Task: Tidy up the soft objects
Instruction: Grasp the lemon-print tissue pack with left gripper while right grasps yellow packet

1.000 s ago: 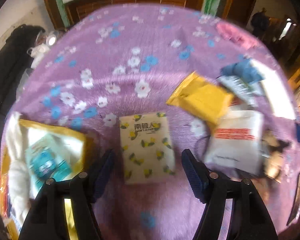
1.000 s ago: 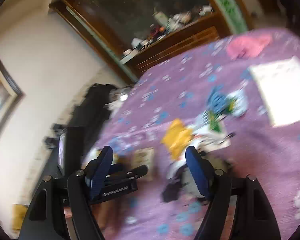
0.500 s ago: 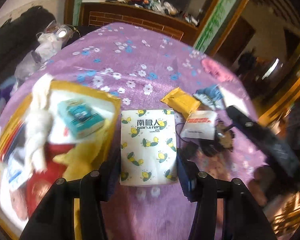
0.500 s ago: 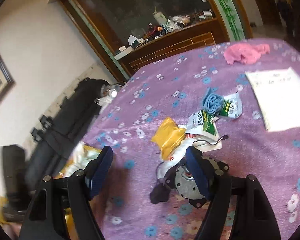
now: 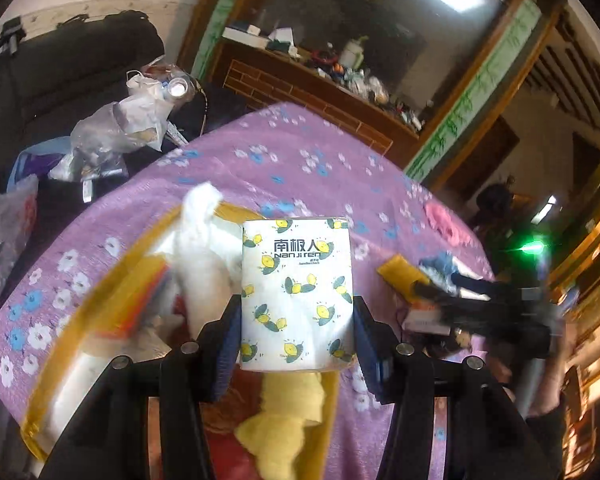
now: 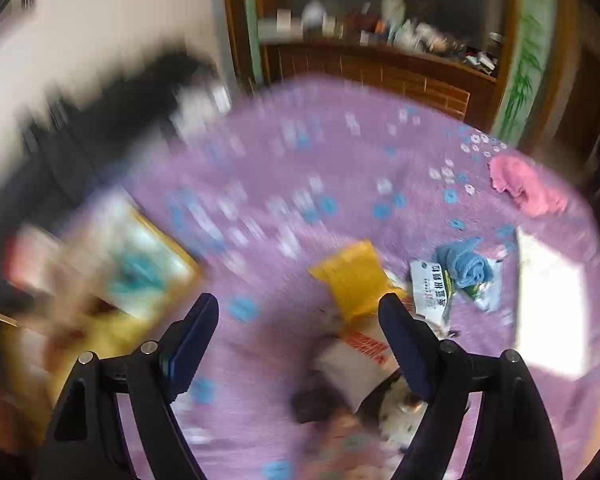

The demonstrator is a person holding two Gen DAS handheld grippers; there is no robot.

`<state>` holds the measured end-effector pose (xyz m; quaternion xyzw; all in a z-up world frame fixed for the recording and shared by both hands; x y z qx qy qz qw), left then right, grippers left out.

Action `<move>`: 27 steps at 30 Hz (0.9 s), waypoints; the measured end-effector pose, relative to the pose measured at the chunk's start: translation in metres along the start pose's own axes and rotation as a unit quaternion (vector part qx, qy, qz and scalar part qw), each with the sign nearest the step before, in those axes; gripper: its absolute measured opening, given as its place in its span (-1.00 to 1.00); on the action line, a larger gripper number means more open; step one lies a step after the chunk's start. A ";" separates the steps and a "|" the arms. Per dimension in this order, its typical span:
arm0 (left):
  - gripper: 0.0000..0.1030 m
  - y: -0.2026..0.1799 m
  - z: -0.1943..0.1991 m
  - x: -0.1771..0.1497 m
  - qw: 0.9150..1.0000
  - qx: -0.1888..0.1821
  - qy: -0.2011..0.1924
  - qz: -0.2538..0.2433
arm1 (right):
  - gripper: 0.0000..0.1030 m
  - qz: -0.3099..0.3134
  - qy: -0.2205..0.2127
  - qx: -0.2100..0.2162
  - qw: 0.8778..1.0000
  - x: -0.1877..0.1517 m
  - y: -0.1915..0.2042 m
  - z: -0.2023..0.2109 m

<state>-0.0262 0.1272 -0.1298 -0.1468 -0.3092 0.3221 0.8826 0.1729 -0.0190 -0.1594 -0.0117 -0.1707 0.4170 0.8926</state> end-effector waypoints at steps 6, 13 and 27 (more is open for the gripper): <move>0.06 0.027 0.010 -0.001 1.000 -0.015 -0.001 0.003 | 0.58 -0.036 0.096 -0.072 0.992 0.030 -0.015 -0.047; 0.06 0.047 0.014 -0.006 0.999 -0.032 0.005 0.013 | 0.02 -0.073 0.153 -0.079 0.982 0.029 -0.030 -0.090; 0.06 0.060 0.017 -0.046 0.998 0.007 0.056 0.029 | -0.04 -0.064 -0.050 0.201 0.976 -0.009 0.086 0.043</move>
Point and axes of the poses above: each gripper's, at about its wrist camera, not at the fingertips, and z roughly against the way its jaws point, y to its left, x to its top, the point moved 8 cm from there along -z, roughly the way its jaws point, and after that the axes turned 13 degrees about y, right-handed, at the moved point
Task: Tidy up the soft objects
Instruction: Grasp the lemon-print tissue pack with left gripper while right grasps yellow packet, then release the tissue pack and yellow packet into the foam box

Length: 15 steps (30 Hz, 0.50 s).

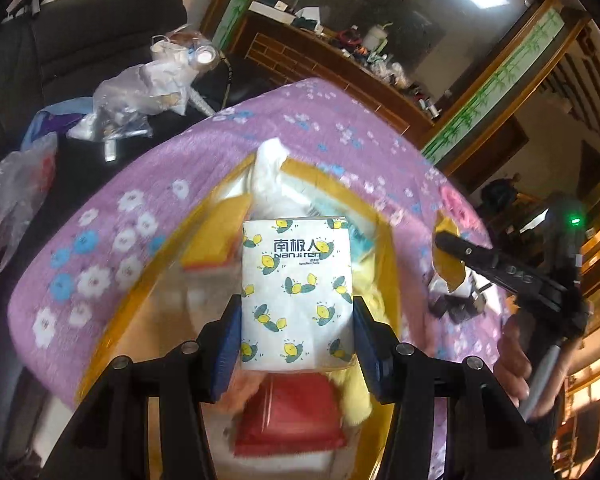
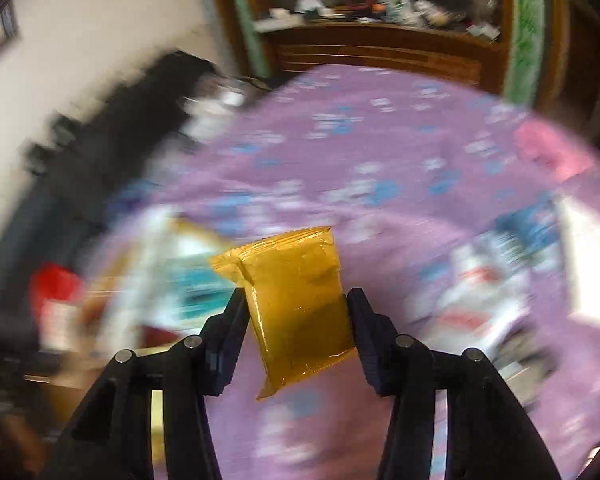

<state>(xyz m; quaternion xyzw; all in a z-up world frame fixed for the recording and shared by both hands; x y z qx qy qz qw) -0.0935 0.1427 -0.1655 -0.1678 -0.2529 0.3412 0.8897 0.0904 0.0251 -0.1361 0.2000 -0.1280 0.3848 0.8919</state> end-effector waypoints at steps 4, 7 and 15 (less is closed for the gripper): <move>0.06 -0.002 0.008 -0.020 1.000 0.020 0.002 0.003 | -0.04 0.020 0.009 0.009 1.000 -0.012 0.042 -0.016; 0.06 0.001 0.007 -0.031 0.999 0.044 0.008 -0.001 | -0.03 0.026 0.022 0.053 0.998 -0.019 0.063 -0.025; 0.35 -0.006 0.009 -0.036 1.000 0.016 -0.005 -0.003 | 0.10 0.033 0.013 0.065 0.997 -0.024 0.072 -0.029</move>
Point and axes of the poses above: each gripper's, at about its wrist camera, not at the fingertips, and z roughly against the way its jaws point, y to its left, x to its top, the point moved 8 cm from there along -z, roughly the way its jaws point, and after that the axes turned 13 degrees about y, right-handed, at the moved point
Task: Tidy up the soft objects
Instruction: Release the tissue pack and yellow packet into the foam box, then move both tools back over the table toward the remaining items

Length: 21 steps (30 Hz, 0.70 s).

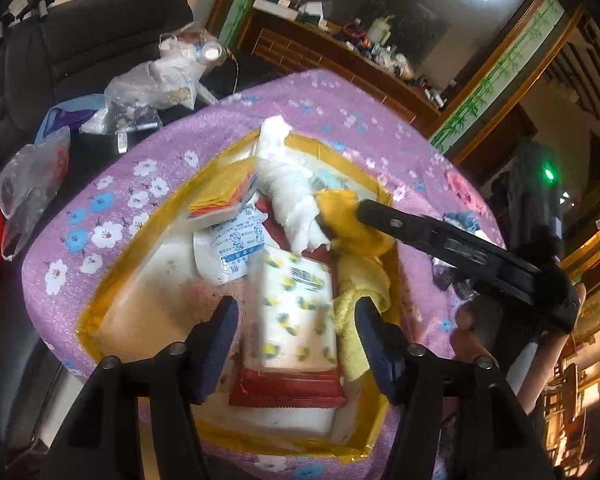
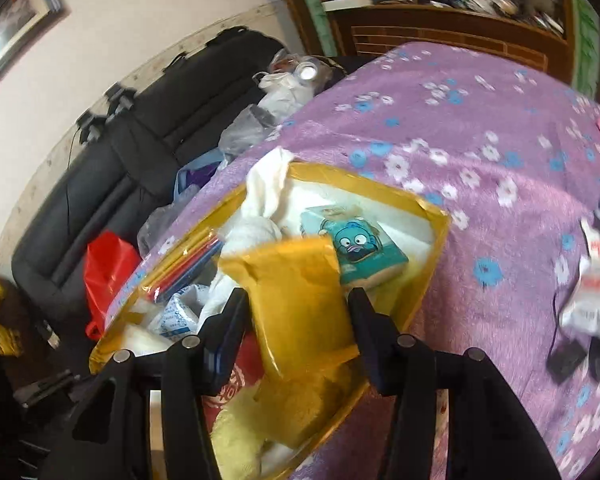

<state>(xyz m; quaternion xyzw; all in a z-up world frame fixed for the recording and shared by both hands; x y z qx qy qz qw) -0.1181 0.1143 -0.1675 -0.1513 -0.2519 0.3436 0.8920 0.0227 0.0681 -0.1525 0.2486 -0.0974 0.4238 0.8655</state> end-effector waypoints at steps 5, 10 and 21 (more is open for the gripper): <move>0.49 -0.011 0.017 -0.001 1.000 0.004 -0.029 -0.004 | 0.44 -0.018 -0.040 0.015 0.999 -0.024 -0.017 0.036; 0.49 -0.048 0.018 -0.004 0.999 -0.018 -0.030 -0.034 | 0.44 -0.040 -0.063 0.040 0.996 -0.051 -0.040 0.069; 0.49 -0.157 -0.032 -0.001 0.991 -0.070 0.053 -0.102 | 0.51 -0.112 -0.126 0.031 0.985 -0.054 -0.158 0.159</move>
Point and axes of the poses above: each gripper's, at about its wrist camera, not at the fingertips, and z roughly against the way its jaws point, y to its left, x to its top, the point moved 8 cm from there along -z, roughly the way its jaws point, and after that the axes turned 13 degrees about y, right-handed, at the moved point
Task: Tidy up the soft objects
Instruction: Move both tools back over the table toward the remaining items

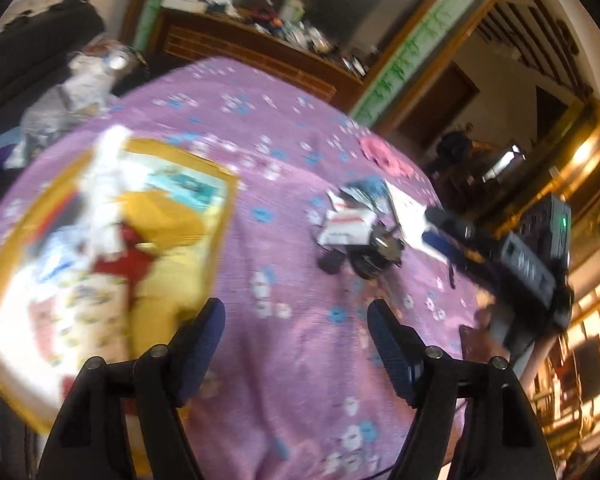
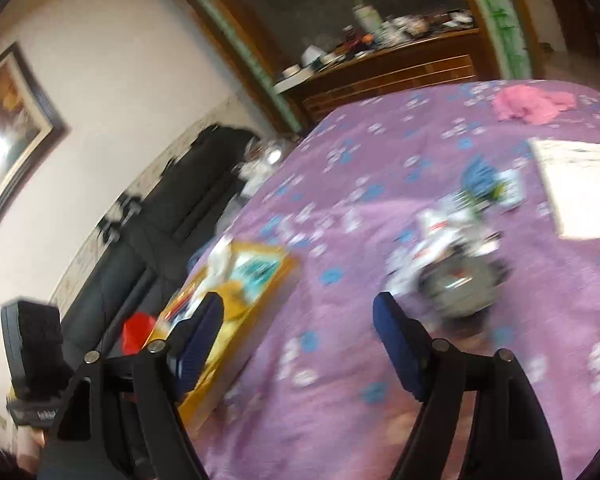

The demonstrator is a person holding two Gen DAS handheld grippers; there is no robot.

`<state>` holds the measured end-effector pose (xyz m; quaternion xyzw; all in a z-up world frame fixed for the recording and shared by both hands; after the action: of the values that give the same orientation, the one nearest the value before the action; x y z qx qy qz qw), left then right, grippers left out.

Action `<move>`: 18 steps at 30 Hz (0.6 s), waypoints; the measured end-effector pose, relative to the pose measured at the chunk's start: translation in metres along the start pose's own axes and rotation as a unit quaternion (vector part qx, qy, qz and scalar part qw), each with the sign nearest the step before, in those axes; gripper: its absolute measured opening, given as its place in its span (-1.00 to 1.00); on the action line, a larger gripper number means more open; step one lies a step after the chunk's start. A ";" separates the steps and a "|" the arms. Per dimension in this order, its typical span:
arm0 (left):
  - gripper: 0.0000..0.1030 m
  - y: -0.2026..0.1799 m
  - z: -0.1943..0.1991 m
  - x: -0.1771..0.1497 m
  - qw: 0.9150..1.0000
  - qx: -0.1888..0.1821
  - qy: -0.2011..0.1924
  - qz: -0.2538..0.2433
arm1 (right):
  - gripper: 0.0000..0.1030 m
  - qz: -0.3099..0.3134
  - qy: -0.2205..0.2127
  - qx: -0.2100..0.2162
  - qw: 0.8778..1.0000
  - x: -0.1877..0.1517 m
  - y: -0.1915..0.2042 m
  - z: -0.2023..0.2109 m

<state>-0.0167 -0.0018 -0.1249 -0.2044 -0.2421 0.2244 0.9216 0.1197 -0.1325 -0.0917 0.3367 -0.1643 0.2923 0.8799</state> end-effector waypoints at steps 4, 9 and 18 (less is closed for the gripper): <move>0.49 -0.021 -0.038 0.025 0.999 -0.021 0.047 0.002 | 0.51 -0.035 0.000 -0.005 0.999 0.043 -0.054 0.001; 0.49 -0.040 -0.092 0.060 0.997 0.000 0.082 -0.010 | 0.51 -0.088 -0.010 0.009 0.996 0.060 -0.109 -0.016; 0.49 -0.052 -0.164 0.073 0.978 0.118 0.115 -0.132 | 0.51 -0.101 0.002 -0.014 0.995 0.049 -0.130 -0.032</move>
<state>0.1447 -0.0503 -0.2047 -0.0849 -0.1312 0.1032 0.9823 0.2422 -0.1694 -0.1555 0.3387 -0.1312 0.2001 0.9100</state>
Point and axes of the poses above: each gripper's, at about its wrist camera, not at the fingertips, and z roughly against the way its jaws point, y to its left, x to its top, the point moved 8 cm from there along -z, roughly the way its jaws point, and after that the axes turned 13 degrees about y, right-handed, at the moved point
